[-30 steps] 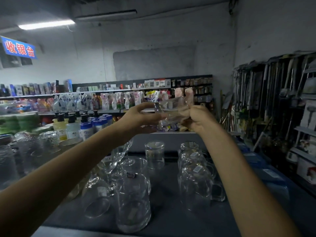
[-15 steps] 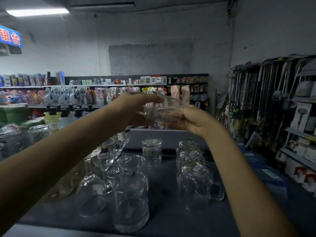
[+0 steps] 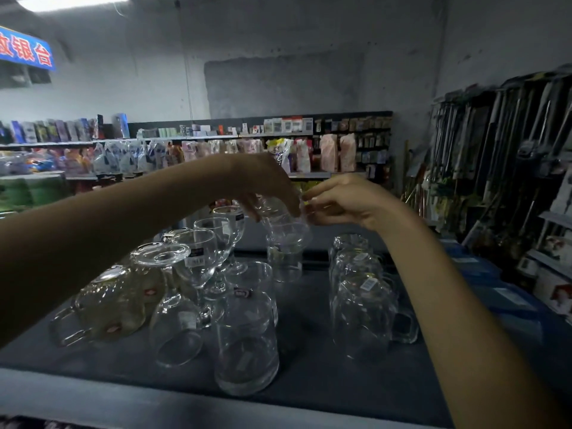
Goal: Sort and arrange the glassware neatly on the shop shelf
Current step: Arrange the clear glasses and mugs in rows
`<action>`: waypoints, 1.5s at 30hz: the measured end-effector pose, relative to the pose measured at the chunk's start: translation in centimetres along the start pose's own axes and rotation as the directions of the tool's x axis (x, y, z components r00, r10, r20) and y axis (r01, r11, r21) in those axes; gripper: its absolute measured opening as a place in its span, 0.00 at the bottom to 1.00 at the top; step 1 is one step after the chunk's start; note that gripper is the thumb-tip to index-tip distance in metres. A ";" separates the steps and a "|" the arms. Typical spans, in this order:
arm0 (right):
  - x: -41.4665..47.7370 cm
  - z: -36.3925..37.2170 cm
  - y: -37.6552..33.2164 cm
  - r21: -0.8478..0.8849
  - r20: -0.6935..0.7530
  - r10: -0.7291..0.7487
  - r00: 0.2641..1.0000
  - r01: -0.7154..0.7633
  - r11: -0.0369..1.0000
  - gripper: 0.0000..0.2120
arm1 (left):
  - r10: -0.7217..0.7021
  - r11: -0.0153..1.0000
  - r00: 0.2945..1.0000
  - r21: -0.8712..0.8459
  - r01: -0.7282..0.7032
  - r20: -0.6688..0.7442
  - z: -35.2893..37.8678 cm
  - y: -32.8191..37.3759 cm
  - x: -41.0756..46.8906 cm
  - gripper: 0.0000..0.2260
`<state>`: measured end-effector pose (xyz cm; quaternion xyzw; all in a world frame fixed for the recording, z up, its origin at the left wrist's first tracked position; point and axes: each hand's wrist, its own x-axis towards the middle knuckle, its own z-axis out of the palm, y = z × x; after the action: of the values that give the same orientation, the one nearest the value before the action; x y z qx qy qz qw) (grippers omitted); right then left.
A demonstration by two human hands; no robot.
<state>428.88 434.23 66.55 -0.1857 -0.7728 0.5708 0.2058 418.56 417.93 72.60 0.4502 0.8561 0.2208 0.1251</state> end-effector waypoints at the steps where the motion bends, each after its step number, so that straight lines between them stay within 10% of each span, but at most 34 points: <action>1: 0.1 0.2 0.0 -0.007 0.027 0.007 1.000 -0.007 1.000 0.11 | -0.003 1.000 1.000 0.010 0.003 -0.003 0.2 -0.2 0.4 0.21; 45: 0.1 3.2 1.0 -0.300 0.208 0.202 0.957 -0.134 0.944 0.11 | -0.091 0.949 0.991 0.311 0.056 0.100 6.0 -5.3 3.5 0.26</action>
<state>427.17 431.92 64.79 -0.2098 -0.8465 0.4882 0.0340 415.31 419.77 64.73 0.4435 0.8878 0.0544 0.1100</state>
